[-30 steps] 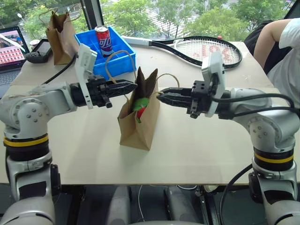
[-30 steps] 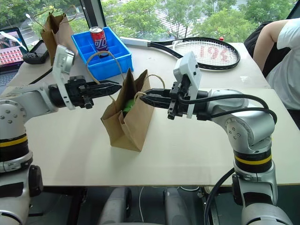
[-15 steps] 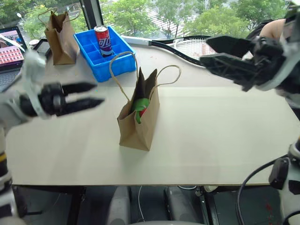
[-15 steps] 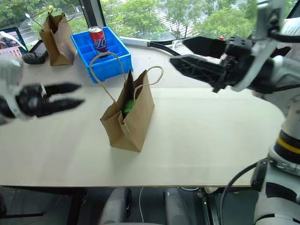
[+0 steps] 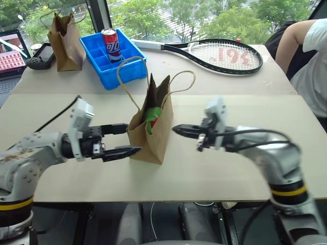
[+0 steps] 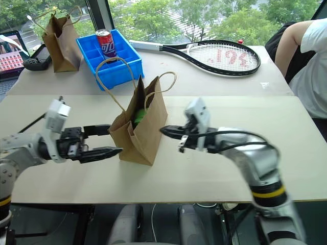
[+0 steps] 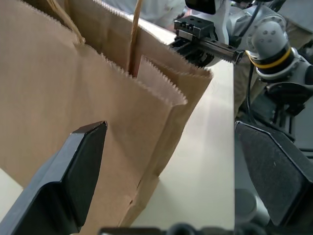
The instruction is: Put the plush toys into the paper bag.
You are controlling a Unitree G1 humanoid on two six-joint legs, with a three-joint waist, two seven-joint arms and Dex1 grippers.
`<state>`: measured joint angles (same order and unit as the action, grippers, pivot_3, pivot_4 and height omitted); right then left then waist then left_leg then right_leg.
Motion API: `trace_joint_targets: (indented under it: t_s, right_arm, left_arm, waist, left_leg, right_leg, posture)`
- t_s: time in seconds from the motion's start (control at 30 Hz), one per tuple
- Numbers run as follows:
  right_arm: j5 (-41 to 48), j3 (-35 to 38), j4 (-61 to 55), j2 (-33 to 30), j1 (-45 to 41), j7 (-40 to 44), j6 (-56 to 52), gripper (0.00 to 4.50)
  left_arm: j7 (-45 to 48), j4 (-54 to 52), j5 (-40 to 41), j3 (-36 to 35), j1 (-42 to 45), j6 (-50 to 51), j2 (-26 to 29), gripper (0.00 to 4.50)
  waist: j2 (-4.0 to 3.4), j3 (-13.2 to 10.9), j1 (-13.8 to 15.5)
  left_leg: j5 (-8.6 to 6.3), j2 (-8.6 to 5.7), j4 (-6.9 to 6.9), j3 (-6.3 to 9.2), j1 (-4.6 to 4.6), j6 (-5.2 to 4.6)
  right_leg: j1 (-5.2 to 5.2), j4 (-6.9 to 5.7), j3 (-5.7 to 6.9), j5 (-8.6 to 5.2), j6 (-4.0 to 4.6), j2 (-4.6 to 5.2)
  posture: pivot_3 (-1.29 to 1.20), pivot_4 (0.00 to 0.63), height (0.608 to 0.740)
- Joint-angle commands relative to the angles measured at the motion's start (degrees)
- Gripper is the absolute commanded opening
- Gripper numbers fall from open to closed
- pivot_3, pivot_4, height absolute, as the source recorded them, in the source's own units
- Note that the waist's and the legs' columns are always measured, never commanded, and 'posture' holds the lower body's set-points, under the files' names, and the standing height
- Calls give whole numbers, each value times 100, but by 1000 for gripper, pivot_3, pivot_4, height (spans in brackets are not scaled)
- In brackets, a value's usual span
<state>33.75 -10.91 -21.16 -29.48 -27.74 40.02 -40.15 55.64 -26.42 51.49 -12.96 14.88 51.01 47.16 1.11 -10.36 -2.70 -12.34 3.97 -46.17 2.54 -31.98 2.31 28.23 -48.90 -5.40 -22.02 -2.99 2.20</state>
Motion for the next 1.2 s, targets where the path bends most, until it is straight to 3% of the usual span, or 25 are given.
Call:
trace_joint_targets:
  t_s: [0.03, 0.2, 0.43, 0.53, 0.83, 0.9, 1.07, 1.2]
  right_arm:
    - [-488, -135, -38, 273, 71, -176, 552, 8]
    - [-754, -332, 42, 685, 132, -245, 748, 8]
    - [-919, -383, 115, 933, 164, -199, 809, 8]
    - [-928, -379, 97, 990, 178, -207, 782, 0]
    - [-985, -323, 24, 1044, 270, -255, 676, 0]
    - [-907, -140, -84, 870, 369, -224, 586, 0]
    - [-706, 747, -441, -134, 1010, 22, 307, 0]
    - [-643, 1946, -380, -1103, 1905, 255, 271, 0]
  left_arm:
    - [-386, -281, 31, 37, 1, -58, -147, 4500]
    - [-923, -482, 359, 147, 185, 112, -525, 4500]
    - [-1394, -406, 188, 386, 348, 118, -694, 4500]
    - [-1579, -228, -45, 494, 381, 78, -719, 3759]
    - [-1512, 40, -161, 499, 623, -184, -888, 578]
    - [-1254, 158, -163, 479, 807, -272, -809, 78]
    - [-138, 759, -154, 433, 1416, -678, -501, 78]
    - [1050, 1209, -380, 734, 1818, -1130, -226, 78]
  waist:
    - [1, 0, 29]
    - [1, 0, 26]
    - [1, 1, 8]
    - [1, 1, 8]
    - [1, 1, 15]
    - [1, 1, 18]
    - [2, 0, 75]
    - [2, 0, 78]
  left_leg:
    - [0, 0, -1, 3, 0, 0]
    - [1, 0, -3, 4, 2, 2]
    - [8, 0, -4, 5, 13, 9]
    - [8, 0, -3, 5, 14, 9]
    - [8, -1, -4, 6, 13, 9]
    - [8, -1, -4, 7, 13, 9]
    - [10, -8, -5, 5, 3, 11]
    - [9, -7, -2, 3, 4, 11]
  right_leg:
    - [-4, 2, 4, 0, 0, 1]
    - [-6, 0, 4, 2, -2, 1]
    - [-7, -14, 2, 2, -2, -2]
    - [-7, -17, 3, 2, -2, -2]
    - [-8, -16, 3, 2, -2, -1]
    - [-8, -16, 4, 2, -2, -1]
    - [-8, -9, 5, 2, -2, 3]
    - [-9, 0, 5, 1, -2, 4]
  posture:
    - [0, 150, 658]
    - [0, 150, 658]
    - [0, 150, 658]
    - [0, 150, 658]
    - [0, 150, 658]
    - [0, 150, 658]
    - [0, 150, 658]
    - [0, 150, 658]
